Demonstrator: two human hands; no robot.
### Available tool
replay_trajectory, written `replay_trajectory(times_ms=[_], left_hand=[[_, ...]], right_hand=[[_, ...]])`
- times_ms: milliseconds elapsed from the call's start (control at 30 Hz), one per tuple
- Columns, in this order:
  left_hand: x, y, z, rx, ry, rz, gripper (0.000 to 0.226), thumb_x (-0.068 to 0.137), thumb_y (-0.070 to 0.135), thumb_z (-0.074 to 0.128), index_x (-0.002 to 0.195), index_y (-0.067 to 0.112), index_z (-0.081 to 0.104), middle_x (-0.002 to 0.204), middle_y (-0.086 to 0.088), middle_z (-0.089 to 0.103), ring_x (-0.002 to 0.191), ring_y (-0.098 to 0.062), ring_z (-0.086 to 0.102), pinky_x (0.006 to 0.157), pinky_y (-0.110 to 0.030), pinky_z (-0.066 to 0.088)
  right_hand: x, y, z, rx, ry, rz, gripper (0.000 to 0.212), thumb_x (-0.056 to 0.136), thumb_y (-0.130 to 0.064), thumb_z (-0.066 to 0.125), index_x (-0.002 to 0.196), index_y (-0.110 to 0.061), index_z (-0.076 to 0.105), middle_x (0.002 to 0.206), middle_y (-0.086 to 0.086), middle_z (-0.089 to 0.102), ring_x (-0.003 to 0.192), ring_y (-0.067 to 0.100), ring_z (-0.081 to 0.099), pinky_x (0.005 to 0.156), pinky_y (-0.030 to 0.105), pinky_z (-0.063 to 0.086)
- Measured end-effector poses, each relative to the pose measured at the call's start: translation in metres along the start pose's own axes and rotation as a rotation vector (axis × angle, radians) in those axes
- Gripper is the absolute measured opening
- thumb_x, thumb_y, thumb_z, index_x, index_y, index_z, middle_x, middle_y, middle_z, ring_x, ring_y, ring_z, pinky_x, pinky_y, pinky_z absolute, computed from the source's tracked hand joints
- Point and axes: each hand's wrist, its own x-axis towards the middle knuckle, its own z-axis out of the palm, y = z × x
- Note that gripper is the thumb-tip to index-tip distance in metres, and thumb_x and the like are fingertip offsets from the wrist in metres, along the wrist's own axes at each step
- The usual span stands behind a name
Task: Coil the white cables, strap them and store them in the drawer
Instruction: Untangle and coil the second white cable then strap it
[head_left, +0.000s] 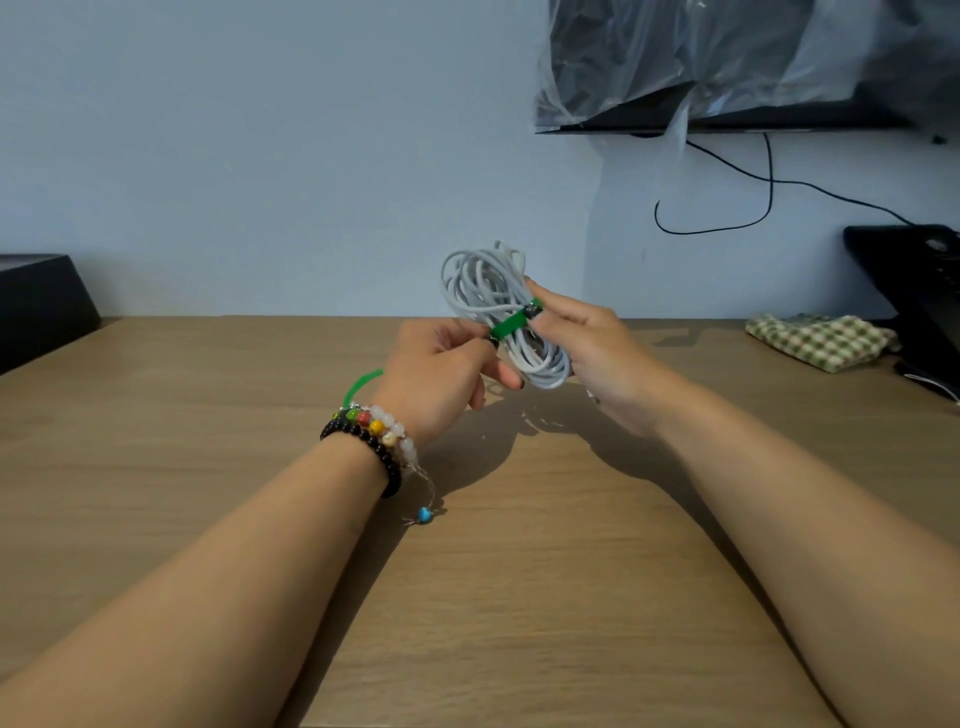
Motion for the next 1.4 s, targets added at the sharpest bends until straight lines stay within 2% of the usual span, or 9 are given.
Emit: replay_trajectory(times_ms=[200, 367, 500, 800, 900, 967, 1067, 1233, 1400], left_hand=[[0.0003, 0.0016, 0.0024, -0.06, -0.022, 0.004, 0.028, 0.092, -0.003, 0.047, 0.083, 0.011, 0.069, 0.06, -0.005, 0.068, 0.04, -0.011, 0.036, 0.042, -0.019, 0.032], [0.0022, 0.0014, 0.0011, -0.06, -0.004, -0.023, 0.02, 0.094, 0.004, 0.052, 0.087, 0.007, 0.071, 0.057, -0.003, 0.066, 0.044, -0.012, 0.032, 0.046, -0.024, 0.027], [0.0022, 0.0002, 0.0015, -0.02, 0.018, 0.016, 0.019, 0.094, 0.008, 0.056, 0.085, 0.008, 0.073, 0.058, -0.001, 0.067, 0.047, -0.014, 0.032, 0.047, -0.025, 0.027], [0.0046, -0.0024, -0.0001, -0.116, 0.007, 0.007, 0.018, 0.093, 0.004, 0.055, 0.088, 0.002, 0.072, 0.06, -0.003, 0.067, 0.046, -0.014, 0.03, 0.048, -0.026, 0.024], [0.0057, -0.0036, -0.0015, -0.099, 0.022, -0.008, 0.018, 0.093, 0.005, 0.056, 0.087, -0.002, 0.072, 0.063, -0.003, 0.069, 0.046, -0.013, 0.031, 0.049, -0.027, 0.024], [0.0056, -0.0042, -0.0018, -0.096, 0.029, -0.02, 0.019, 0.093, 0.005, 0.055, 0.085, -0.003, 0.071, 0.065, -0.003, 0.07, 0.046, -0.012, 0.031, 0.049, -0.026, 0.024], [0.0057, -0.0043, -0.002, -0.105, 0.03, -0.026, 0.021, 0.093, 0.003, 0.054, 0.08, -0.001, 0.071, 0.066, -0.004, 0.07, 0.046, -0.011, 0.031, 0.048, -0.025, 0.025], [0.0068, -0.0038, -0.0026, -0.133, 0.016, -0.008, 0.026, 0.093, 0.0, 0.052, 0.076, 0.006, 0.07, 0.07, -0.005, 0.071, 0.044, -0.01, 0.032, 0.047, -0.022, 0.028], [0.0089, -0.0029, -0.0053, -0.171, 0.036, 0.006, 0.028, 0.092, -0.003, 0.049, 0.08, 0.01, 0.071, 0.067, -0.003, 0.069, 0.045, -0.011, 0.032, 0.047, -0.022, 0.028]], right_hand=[[-0.0037, -0.0002, 0.0056, -0.041, 0.213, -0.171, 0.043, 0.09, -0.012, 0.063, 0.132, -0.019, 0.057, 0.107, -0.016, 0.067, 0.096, -0.001, 0.065, 0.09, 0.024, 0.053], [-0.0025, -0.0004, 0.0052, -0.196, 0.394, -0.229, 0.043, 0.081, -0.02, 0.073, 0.118, -0.026, 0.054, 0.105, -0.003, 0.065, 0.091, 0.009, 0.066, 0.078, 0.031, 0.058], [-0.0011, 0.0013, 0.0013, -0.254, 0.476, -0.271, 0.037, 0.078, -0.022, 0.075, 0.108, -0.025, 0.053, 0.104, -0.009, 0.063, 0.098, 0.009, 0.062, 0.086, 0.034, 0.054], [-0.0003, 0.0038, 0.0013, -0.158, 0.345, -0.26, 0.027, 0.082, -0.015, 0.072, 0.093, -0.031, 0.053, 0.102, -0.004, 0.065, 0.096, 0.01, 0.064, 0.079, 0.023, 0.054], [0.0001, 0.0027, 0.0013, 0.016, 0.244, -0.187, 0.004, 0.09, -0.026, 0.061, 0.087, -0.028, 0.06, 0.105, 0.008, 0.066, 0.097, 0.022, 0.064, 0.084, 0.038, 0.052], [0.0017, 0.0028, 0.0006, 0.088, 0.243, -0.139, 0.017, 0.093, -0.034, 0.056, 0.086, -0.02, 0.063, 0.104, 0.015, 0.067, 0.093, 0.032, 0.064, 0.082, 0.043, 0.05], [0.0018, 0.0015, -0.0002, 0.158, 0.277, -0.123, 0.01, 0.091, -0.015, 0.064, 0.083, -0.021, 0.067, 0.103, 0.009, 0.069, 0.095, 0.027, 0.068, 0.086, 0.045, 0.055], [0.0005, 0.0004, -0.0024, 0.336, 0.225, 0.023, 0.027, 0.087, -0.011, 0.068, 0.113, -0.011, 0.06, 0.111, 0.012, 0.067, 0.088, 0.025, 0.07, 0.081, 0.04, 0.058], [-0.0033, 0.0006, 0.0005, 0.309, 0.075, 0.047, 0.019, 0.095, -0.017, 0.056, 0.107, -0.005, 0.064, 0.092, 0.009, 0.07, 0.077, 0.018, 0.067, 0.064, 0.029, 0.055]])
